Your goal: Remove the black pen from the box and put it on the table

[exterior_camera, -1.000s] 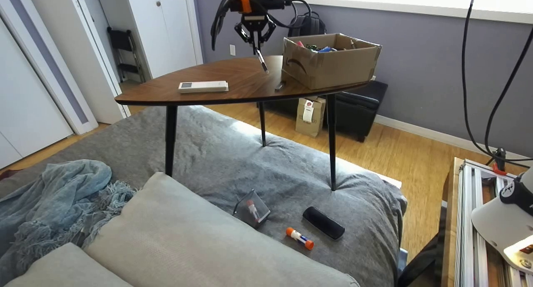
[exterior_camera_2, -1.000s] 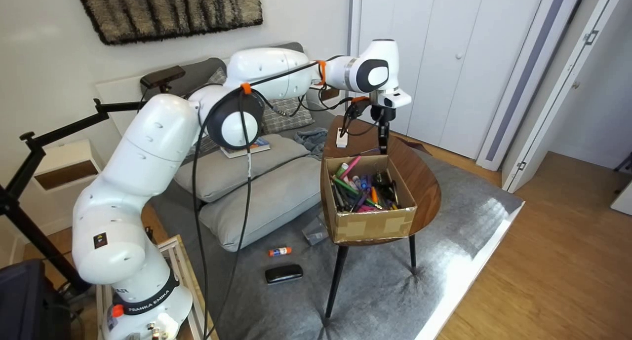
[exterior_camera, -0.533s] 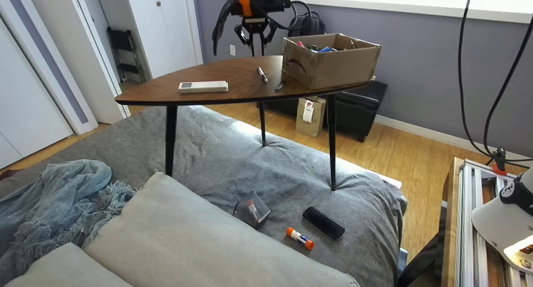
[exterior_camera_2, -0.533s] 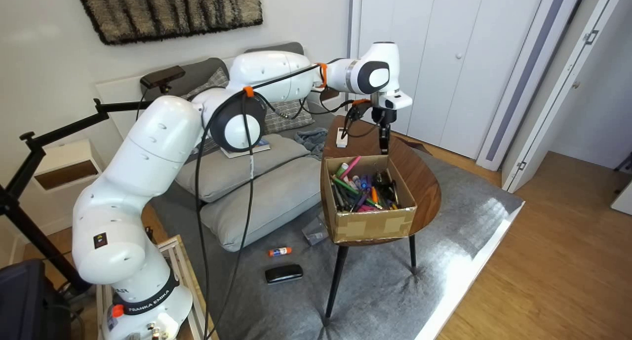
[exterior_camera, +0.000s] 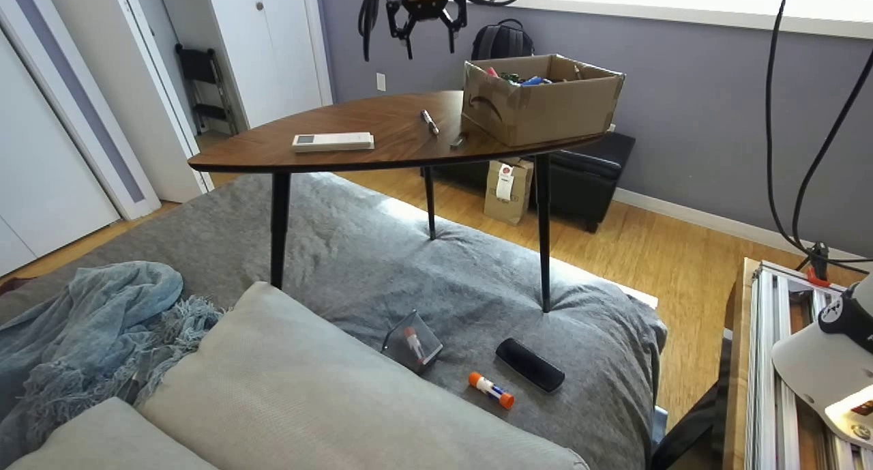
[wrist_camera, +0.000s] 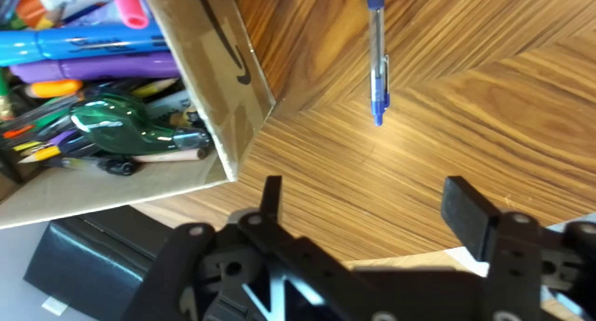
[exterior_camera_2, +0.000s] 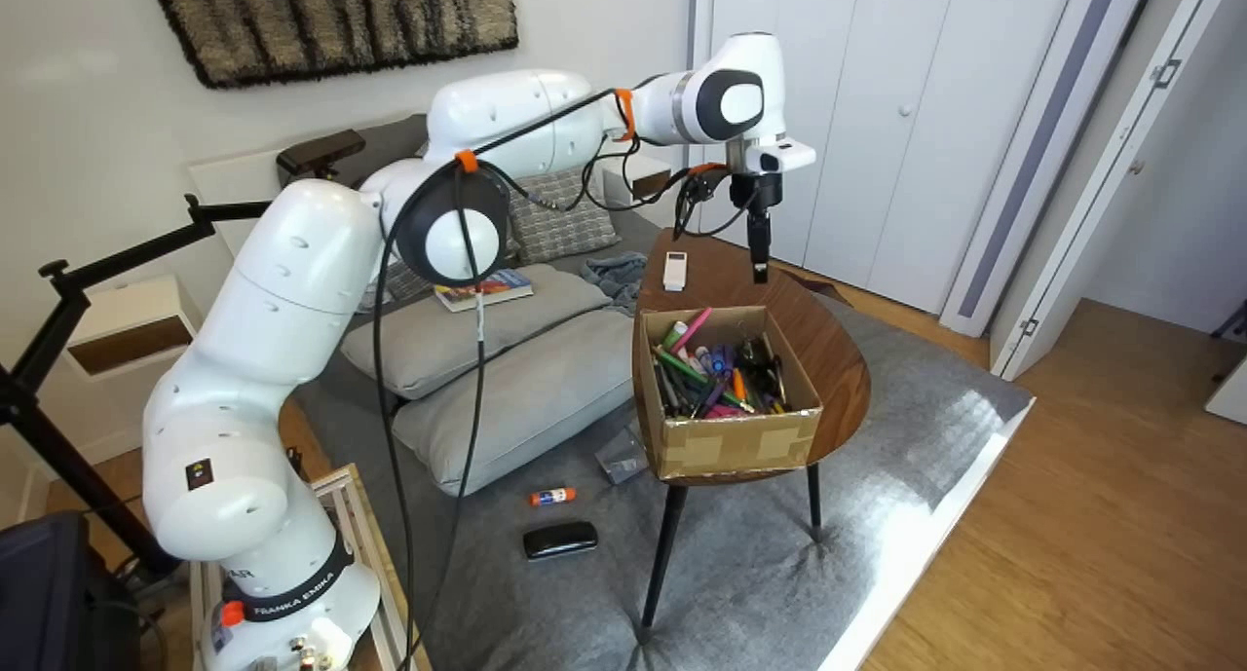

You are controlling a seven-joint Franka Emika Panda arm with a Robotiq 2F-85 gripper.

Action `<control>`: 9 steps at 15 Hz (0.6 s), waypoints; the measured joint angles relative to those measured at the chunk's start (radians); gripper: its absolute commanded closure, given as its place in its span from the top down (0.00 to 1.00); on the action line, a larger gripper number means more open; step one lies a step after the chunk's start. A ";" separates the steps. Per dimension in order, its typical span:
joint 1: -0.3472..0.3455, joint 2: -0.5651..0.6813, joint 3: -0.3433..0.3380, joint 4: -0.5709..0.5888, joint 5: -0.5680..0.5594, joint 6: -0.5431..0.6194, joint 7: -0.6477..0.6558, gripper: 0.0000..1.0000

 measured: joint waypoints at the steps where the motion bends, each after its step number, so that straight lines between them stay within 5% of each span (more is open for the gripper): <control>1: 0.005 -0.018 -0.001 -0.001 -0.019 -0.023 -0.005 1.00; 9: 0.060 -0.163 -0.045 -0.089 -0.223 -0.270 0.002 1.00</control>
